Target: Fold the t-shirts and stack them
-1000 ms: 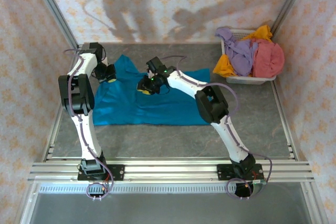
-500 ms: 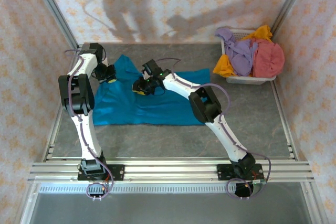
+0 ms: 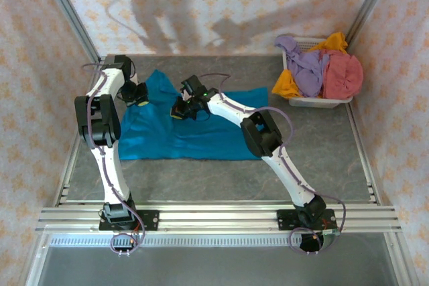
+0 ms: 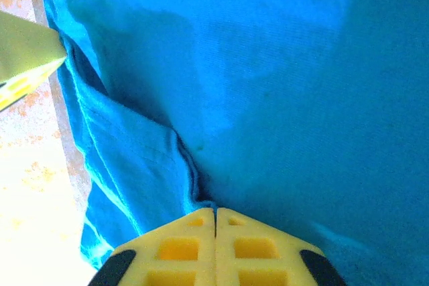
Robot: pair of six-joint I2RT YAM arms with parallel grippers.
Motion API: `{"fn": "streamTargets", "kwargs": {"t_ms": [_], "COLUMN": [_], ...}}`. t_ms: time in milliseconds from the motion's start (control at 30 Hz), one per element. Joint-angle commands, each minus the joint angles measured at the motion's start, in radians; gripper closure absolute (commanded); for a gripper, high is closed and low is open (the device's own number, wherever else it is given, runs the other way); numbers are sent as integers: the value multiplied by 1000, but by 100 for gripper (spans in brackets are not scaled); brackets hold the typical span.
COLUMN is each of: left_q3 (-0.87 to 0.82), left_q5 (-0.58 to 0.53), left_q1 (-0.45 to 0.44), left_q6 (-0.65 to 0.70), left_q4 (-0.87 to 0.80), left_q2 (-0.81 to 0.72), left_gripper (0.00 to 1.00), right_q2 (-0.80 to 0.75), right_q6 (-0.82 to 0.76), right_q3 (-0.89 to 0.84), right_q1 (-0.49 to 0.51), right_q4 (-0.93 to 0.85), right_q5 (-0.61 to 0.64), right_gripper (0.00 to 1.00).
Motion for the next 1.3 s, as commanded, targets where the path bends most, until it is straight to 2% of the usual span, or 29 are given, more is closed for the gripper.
{"fn": "streamTargets", "kwargs": {"t_ms": [0,300,567,667,700,767,833,933,1033,1133,1267], "left_q3": [-4,18,52,64,66,70,75,83,85,35,-140], "left_q5": [-10,-26,-31,-39,-42,-47,-55,-83,-63,-44,-44], "left_q1": [-3,-3,-2,-3,-2,-2,-2,-2,-4,-17,-46], "left_q6": [-2,-35,-48,-46,-46,-48,-49,-49,-52,-52,-77], "left_q4": [-12,-12,-20,-31,-34,-38,-40,-49,-73,-97,-34], "left_q2": [14,43,73,78,74,55,29,-24,-74,-123,-218], "left_gripper": [100,100,100,100,95,72,57,51,47,45,43], "right_q2": [-32,-115,-134,-135,-138,-153,-172,-211,-267,-360,-498], "right_q6": [-28,-61,-53,-49,-51,-60,-70,-94,-130,-156,-155], "right_q3": [8,-98,-132,-132,-133,-131,-131,-131,-164,-273,-477], "right_q1": [3,2,-2,-5,-8,-12,-16,-20,-21,-28,-53], "right_q4": [-11,-16,-15,-24,-28,-42,-59,-107,-169,-187,-183], "right_q5": [37,172,197,198,199,200,203,214,236,252,262], "right_gripper": [99,100,100,90,87,77,71,68,68,67,67]}}
